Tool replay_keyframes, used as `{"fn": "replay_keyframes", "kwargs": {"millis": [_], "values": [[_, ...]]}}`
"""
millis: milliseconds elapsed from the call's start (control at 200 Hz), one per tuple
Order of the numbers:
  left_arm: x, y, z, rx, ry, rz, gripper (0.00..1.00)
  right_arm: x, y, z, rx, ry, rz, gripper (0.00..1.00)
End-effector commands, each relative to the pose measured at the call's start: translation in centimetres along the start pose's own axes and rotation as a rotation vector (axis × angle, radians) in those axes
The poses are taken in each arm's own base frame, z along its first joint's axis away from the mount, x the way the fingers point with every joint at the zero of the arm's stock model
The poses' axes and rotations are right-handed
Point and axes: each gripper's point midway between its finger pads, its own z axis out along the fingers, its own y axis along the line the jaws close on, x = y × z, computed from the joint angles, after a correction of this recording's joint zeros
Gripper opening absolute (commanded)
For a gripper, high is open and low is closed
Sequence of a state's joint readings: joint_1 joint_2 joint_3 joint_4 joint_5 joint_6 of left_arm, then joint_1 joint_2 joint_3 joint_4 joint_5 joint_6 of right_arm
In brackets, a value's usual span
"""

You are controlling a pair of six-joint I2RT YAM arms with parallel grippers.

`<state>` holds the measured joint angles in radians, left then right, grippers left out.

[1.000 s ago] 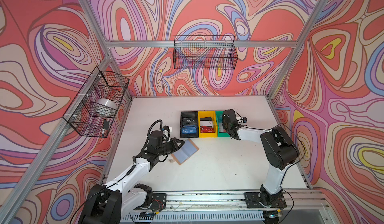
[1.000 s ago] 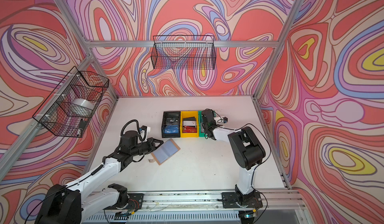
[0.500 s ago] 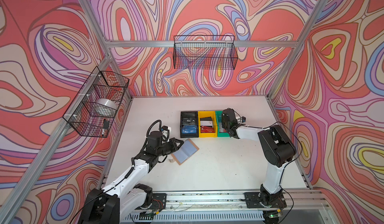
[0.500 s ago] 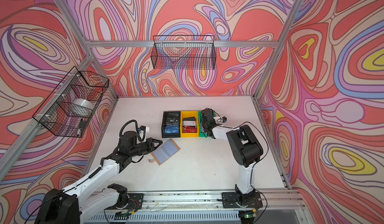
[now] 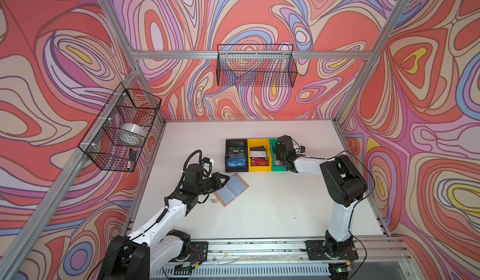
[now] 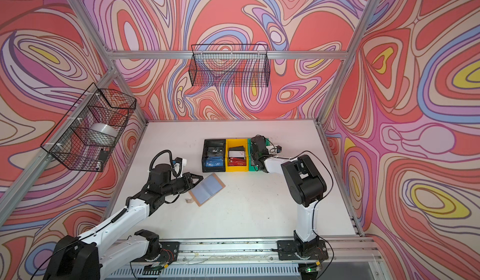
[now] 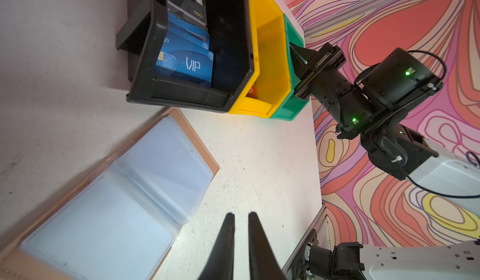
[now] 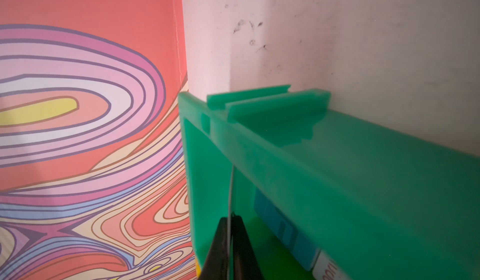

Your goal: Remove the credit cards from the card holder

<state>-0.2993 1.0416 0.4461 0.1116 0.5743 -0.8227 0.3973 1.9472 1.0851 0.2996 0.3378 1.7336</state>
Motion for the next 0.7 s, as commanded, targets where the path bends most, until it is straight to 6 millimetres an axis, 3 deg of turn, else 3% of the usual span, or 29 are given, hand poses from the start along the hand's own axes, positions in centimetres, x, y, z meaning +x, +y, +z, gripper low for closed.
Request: {"fn": "replay_keyframes", "kwargs": {"millis": [0, 75, 115, 125, 135, 140, 150, 165, 691], "values": [[-0.2, 0.3, -0.2, -0.007, -0.010, -0.004, 0.15, -0.2, 0.1, 0.5, -0.001, 0.003, 0.004, 0.11], [-0.2, 0.2, -0.2, -0.006, -0.011, -0.003, 0.15, -0.1, 0.0, 0.5, 0.004, 0.006, 0.008, 0.20], [-0.2, 0.3, -0.2, -0.007, -0.010, -0.004, 0.15, -0.1, -0.2, 0.4, 0.009, 0.006, 0.014, 0.31], [-0.2, 0.3, -0.2, -0.006, -0.010, -0.004, 0.15, -0.1, -0.1, 0.4, 0.008, 0.006, 0.015, 0.39], [-0.2, 0.3, -0.2, -0.007, -0.010, -0.004, 0.15, -0.1, -0.1, 0.4, 0.007, 0.007, 0.015, 0.53], [-0.2, 0.3, -0.2, -0.007, -0.011, -0.004, 0.15, -0.1, 0.0, 0.4, 0.007, 0.008, 0.015, 0.74], [-0.2, 0.3, -0.2, -0.007, -0.011, -0.005, 0.15, -0.1, -0.1, 0.4, 0.009, 0.008, 0.014, 0.92], [-0.2, 0.3, -0.2, -0.007, -0.011, -0.004, 0.15, -0.1, 0.0, 0.3, 0.007, 0.008, 0.012, 0.98], [-0.3, 0.3, -0.1, -0.004, -0.011, -0.014, 0.15, -0.5, 2.6, -2.4, -0.046, 0.027, -0.017, 0.99]]}}
